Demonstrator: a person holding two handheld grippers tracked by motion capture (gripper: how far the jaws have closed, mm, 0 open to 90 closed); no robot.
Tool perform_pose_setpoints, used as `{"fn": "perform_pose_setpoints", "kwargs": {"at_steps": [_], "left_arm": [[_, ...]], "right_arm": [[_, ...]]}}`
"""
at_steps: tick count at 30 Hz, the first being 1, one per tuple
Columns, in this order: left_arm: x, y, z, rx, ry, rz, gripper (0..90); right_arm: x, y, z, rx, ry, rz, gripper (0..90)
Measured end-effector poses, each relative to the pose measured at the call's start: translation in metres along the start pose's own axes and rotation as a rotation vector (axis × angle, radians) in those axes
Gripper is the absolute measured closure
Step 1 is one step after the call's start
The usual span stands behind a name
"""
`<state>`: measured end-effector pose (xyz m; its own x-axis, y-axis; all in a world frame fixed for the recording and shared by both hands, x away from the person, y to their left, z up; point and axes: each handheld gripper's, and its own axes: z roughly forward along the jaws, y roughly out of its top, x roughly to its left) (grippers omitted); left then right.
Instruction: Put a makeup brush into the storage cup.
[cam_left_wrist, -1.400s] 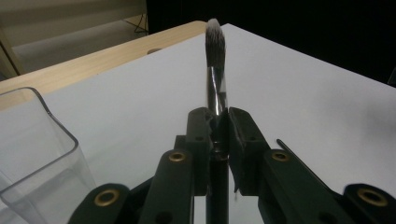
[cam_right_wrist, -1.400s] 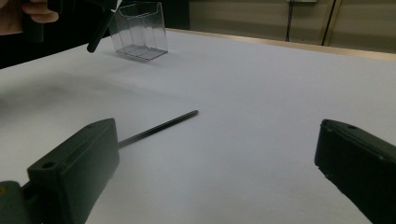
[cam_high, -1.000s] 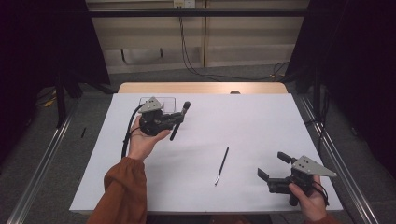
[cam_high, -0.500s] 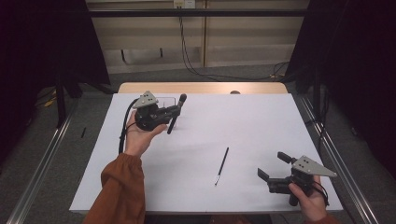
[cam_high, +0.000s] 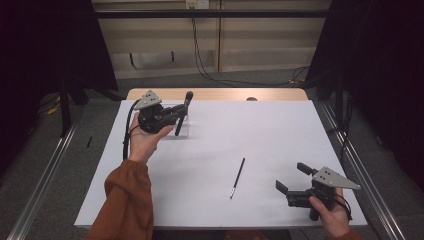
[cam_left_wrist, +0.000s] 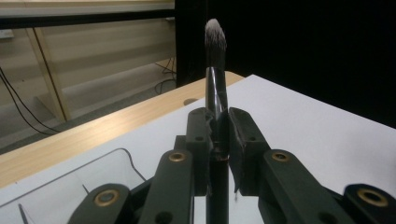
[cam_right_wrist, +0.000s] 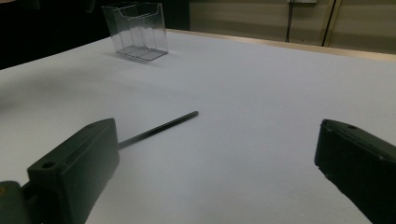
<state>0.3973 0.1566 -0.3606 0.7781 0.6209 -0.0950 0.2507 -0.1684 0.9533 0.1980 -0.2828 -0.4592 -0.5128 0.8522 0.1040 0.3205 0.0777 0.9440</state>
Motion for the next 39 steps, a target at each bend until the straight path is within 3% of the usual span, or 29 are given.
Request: {"fn": "perform_pose_setpoints", "kwargs": {"at_steps": [6, 21, 39], "left_arm": [[0.006, 0.008, 0.001, -0.012, 0.019, 0.01, 79.4], [0.022, 0.014, 0.007, -0.035, 0.077, -0.01, 79.4], [0.026, 0.019, 0.026, -0.08, 0.106, -0.03, 79.3]], "right_arm": [[0.0, 0.0, 0.0, -0.002, -0.001, 0.002, 0.0], [0.0, 0.0, -0.001, -0.003, -0.002, -0.002, 0.0], [0.0, 0.0, -0.001, -0.002, -0.003, 0.0, 0.0]]}}
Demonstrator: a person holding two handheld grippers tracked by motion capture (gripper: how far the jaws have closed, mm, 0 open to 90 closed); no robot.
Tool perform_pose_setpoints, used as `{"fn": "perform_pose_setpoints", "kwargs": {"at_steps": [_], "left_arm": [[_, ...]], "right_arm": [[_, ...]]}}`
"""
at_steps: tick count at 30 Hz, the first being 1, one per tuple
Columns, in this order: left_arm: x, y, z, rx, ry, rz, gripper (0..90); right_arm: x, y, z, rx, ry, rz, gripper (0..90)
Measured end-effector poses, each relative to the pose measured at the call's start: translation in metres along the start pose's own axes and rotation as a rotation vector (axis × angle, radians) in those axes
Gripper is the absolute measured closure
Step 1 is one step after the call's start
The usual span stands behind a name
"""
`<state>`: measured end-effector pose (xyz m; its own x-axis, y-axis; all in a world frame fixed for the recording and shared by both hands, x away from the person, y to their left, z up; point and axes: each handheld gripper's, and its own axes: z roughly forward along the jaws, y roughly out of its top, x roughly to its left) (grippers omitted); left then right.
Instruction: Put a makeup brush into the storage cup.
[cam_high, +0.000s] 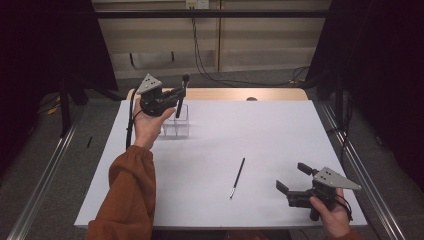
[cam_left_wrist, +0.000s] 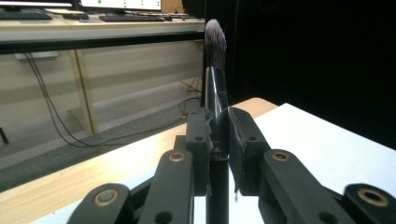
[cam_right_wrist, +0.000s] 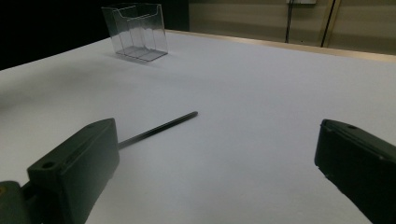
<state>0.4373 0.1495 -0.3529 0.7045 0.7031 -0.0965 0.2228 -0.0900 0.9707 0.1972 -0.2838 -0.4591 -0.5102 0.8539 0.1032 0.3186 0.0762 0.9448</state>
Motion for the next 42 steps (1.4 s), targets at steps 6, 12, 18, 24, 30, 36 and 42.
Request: {"fn": "perform_pose_setpoints", "kwargs": {"at_steps": [6, 12, 18, 24, 30, 36, 42], "left_arm": [[0.005, -0.003, 0.004, -0.003, 0.01, -0.001, 79.2], [0.012, -0.005, 0.009, -0.014, 0.03, -0.001, 79.2], [0.016, -0.011, 0.016, -0.013, 0.036, 0.003, 79.1], [0.016, -0.012, 0.018, -0.006, 0.037, 0.015, 79.1], [0.019, -0.02, 0.025, 0.022, 0.047, 0.005, 79.1], [0.019, -0.027, 0.031, 0.034, 0.048, 0.012, 79.0], [0.021, -0.033, 0.032, 0.041, 0.061, 0.005, 79.0]], "right_arm": [[0.0, 0.0, 0.0, -0.001, 0.001, 0.0, 0.0], [-0.001, 0.0, 0.0, 0.0, 0.0, 0.0, 0.0], [0.0, 0.0, -0.001, -0.001, 0.0, 0.004, 0.0], [0.0, 0.0, 0.0, 0.0, 0.001, 0.003, 0.0], [0.0, 0.0, 0.0, 0.001, 0.003, 0.003, 0.0], [0.0, -0.001, 0.0, 0.004, 0.006, 0.003, 0.0], [-0.001, -0.001, 0.0, 0.005, 0.007, 0.005, 0.0]]}}
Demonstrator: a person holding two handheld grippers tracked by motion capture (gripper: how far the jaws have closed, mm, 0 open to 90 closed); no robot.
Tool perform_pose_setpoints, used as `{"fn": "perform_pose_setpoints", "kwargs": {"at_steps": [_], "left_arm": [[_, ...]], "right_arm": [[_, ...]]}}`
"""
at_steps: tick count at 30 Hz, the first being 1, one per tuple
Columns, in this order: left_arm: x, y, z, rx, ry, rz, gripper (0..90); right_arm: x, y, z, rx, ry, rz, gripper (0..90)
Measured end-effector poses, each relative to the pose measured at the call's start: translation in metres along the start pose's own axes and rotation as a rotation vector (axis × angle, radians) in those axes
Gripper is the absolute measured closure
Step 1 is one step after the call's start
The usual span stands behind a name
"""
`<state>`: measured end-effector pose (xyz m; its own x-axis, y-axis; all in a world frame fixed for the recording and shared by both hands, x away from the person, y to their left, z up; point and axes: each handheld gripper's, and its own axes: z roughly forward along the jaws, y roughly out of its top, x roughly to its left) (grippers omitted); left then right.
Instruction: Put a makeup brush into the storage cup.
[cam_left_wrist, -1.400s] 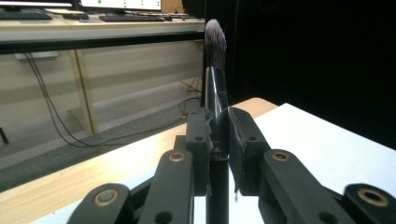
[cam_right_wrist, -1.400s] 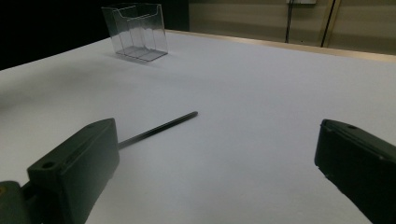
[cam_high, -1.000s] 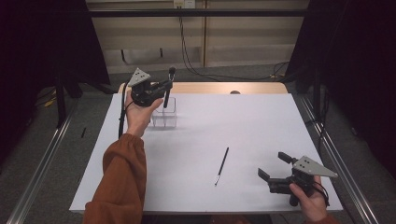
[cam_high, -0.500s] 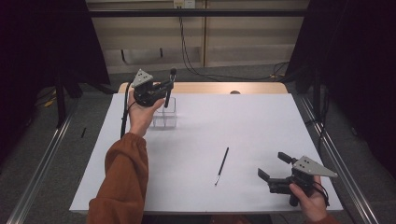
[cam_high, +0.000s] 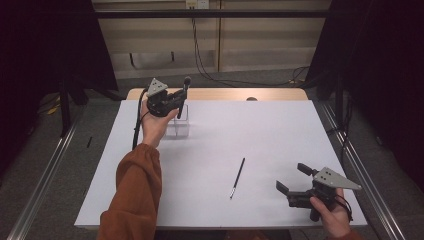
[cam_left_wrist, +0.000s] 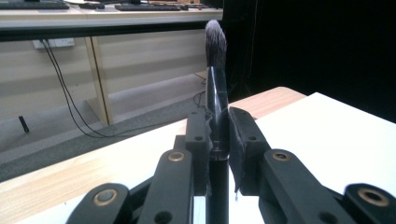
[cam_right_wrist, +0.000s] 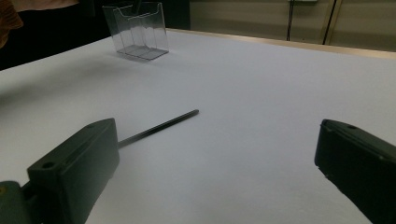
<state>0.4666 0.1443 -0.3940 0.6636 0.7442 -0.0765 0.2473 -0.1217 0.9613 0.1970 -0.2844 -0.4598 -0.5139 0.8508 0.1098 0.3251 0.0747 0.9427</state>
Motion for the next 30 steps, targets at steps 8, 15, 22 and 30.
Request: {"fn": "perform_pose_setpoints", "kwargs": {"at_steps": [8, 15, 22, 30], "left_arm": [[0.001, -0.009, 0.001, 0.001, 0.0, -0.026, 79.1], [0.001, -0.014, 0.0, 0.016, 0.005, -0.018, 79.1], [0.002, -0.02, -0.001, 0.034, 0.011, -0.012, 79.2], [-0.002, -0.017, -0.003, 0.062, 0.011, 0.037, 79.2]], "right_arm": [[0.0, 0.0, 0.0, 0.0, -0.001, 0.001, 0.0], [0.0, 0.0, 0.0, 0.0, -0.002, 0.0, 0.0], [0.001, 0.0, 0.001, 0.0, -0.002, 0.003, 0.0], [0.0, 0.0, 0.001, 0.005, 0.0, -0.005, 0.0]]}}
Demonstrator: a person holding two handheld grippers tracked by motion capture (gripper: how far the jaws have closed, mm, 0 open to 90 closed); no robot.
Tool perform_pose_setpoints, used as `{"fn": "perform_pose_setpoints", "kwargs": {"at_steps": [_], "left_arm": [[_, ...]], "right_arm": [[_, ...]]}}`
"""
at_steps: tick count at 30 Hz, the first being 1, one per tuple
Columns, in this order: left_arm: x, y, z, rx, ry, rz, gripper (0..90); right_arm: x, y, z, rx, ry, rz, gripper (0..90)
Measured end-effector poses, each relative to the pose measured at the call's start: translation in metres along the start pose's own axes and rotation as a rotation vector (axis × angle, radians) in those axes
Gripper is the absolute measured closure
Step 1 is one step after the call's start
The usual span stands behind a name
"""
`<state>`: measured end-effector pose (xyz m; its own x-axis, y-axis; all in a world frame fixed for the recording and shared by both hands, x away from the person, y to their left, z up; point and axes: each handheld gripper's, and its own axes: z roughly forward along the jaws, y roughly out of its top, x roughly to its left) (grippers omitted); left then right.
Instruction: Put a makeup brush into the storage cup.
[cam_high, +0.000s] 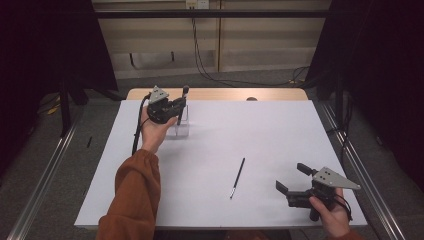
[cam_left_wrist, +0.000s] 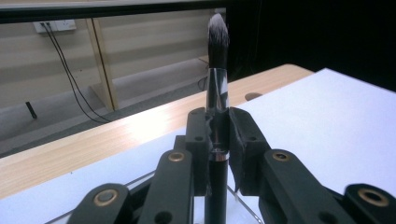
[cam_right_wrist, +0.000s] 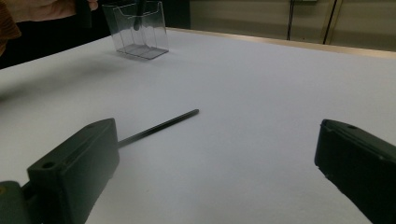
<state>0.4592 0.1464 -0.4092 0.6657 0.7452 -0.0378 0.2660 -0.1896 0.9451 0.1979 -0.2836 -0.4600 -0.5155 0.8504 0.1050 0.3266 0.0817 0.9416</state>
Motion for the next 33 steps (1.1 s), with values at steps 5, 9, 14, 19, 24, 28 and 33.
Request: {"fn": "perform_pose_setpoints", "kwargs": {"at_steps": [5, 9, 14, 19, 24, 28, 33], "left_arm": [[0.002, -0.005, -0.001, 0.017, -0.001, -0.015, 79.2], [0.003, -0.008, -0.001, 0.03, 0.0, -0.015, 79.1], [0.003, -0.011, -0.001, 0.044, -0.002, -0.031, 79.1], [0.004, -0.012, -0.002, 0.053, 0.001, -0.043, 78.6], [0.006, -0.013, -0.002, 0.065, 0.001, -0.085, 68.2], [0.006, -0.013, -0.003, 0.055, 0.011, -0.095, 61.1], [0.007, -0.012, -0.007, 0.029, 0.012, -0.105, 46.8]], "right_arm": [[0.001, 0.0, 0.0, -0.001, 0.0, 0.003, 0.0], [0.0, 0.0, 0.0, -0.001, -0.001, 0.005, 0.0], [0.001, 0.0, 0.0, -0.001, 0.001, 0.002, 0.0], [0.0, 0.0, 0.0, -0.001, 0.001, 0.003, 0.0], [0.0, 0.0, 0.0, -0.001, 0.001, 0.002, 0.0], [0.0, 0.0, 0.0, -0.005, 0.0, 0.009, 0.0], [0.001, 0.0, 0.0, -0.004, 0.002, 0.007, 0.0]]}}
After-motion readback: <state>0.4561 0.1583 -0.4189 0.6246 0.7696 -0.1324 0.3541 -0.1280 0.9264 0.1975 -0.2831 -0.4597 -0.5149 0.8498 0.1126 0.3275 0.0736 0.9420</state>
